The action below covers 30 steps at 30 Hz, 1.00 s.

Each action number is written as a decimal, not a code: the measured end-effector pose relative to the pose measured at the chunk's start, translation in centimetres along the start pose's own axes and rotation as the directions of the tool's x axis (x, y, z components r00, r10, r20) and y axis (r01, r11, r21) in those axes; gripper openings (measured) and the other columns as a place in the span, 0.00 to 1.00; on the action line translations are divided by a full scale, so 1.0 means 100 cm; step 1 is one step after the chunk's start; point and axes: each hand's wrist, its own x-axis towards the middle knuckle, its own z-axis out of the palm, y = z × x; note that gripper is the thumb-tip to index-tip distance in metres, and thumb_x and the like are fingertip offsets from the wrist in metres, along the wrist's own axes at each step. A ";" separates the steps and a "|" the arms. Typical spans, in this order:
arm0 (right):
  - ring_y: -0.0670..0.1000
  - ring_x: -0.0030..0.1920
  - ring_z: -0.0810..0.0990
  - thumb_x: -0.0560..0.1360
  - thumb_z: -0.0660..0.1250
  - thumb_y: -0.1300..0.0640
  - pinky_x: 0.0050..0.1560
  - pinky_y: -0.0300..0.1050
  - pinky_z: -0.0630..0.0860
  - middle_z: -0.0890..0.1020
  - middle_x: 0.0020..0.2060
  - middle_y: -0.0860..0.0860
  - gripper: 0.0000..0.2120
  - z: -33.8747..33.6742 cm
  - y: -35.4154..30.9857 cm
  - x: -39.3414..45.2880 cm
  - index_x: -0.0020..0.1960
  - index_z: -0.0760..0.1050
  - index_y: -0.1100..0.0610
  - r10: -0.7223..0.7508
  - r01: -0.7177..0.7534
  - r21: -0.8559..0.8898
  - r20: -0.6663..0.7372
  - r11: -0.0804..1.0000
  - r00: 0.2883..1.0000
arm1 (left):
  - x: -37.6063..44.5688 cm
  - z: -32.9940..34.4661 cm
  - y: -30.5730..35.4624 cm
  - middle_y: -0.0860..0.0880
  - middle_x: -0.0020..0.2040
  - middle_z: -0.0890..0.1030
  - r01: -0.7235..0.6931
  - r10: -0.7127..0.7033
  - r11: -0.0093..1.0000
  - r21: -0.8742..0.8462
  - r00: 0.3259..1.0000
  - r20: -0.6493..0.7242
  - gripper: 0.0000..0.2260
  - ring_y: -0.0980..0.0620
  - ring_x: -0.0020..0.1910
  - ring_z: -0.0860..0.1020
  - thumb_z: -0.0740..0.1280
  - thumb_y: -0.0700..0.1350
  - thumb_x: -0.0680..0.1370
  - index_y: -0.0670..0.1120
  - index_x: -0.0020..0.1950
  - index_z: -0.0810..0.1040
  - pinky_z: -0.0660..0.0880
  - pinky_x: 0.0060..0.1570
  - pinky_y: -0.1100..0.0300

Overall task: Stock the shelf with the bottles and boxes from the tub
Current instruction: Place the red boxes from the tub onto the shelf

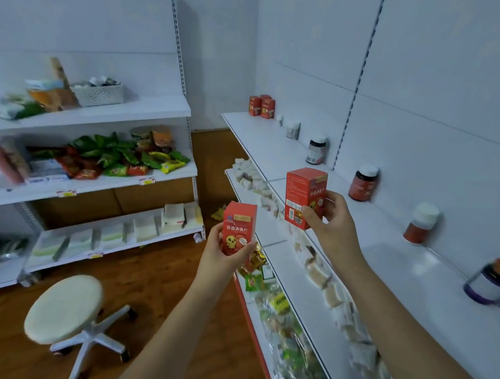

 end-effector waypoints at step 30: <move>0.46 0.53 0.81 0.73 0.74 0.52 0.49 0.36 0.75 0.81 0.55 0.48 0.22 0.246 0.123 0.528 0.64 0.70 0.53 0.107 -0.103 0.058 -0.078 0.993 0.991 | 0.594 -0.028 0.034 0.57 0.57 0.78 0.065 -0.067 0.992 0.109 0.998 0.015 0.32 0.56 0.53 0.80 0.76 0.58 0.68 0.60 0.68 0.65 0.78 0.44 0.63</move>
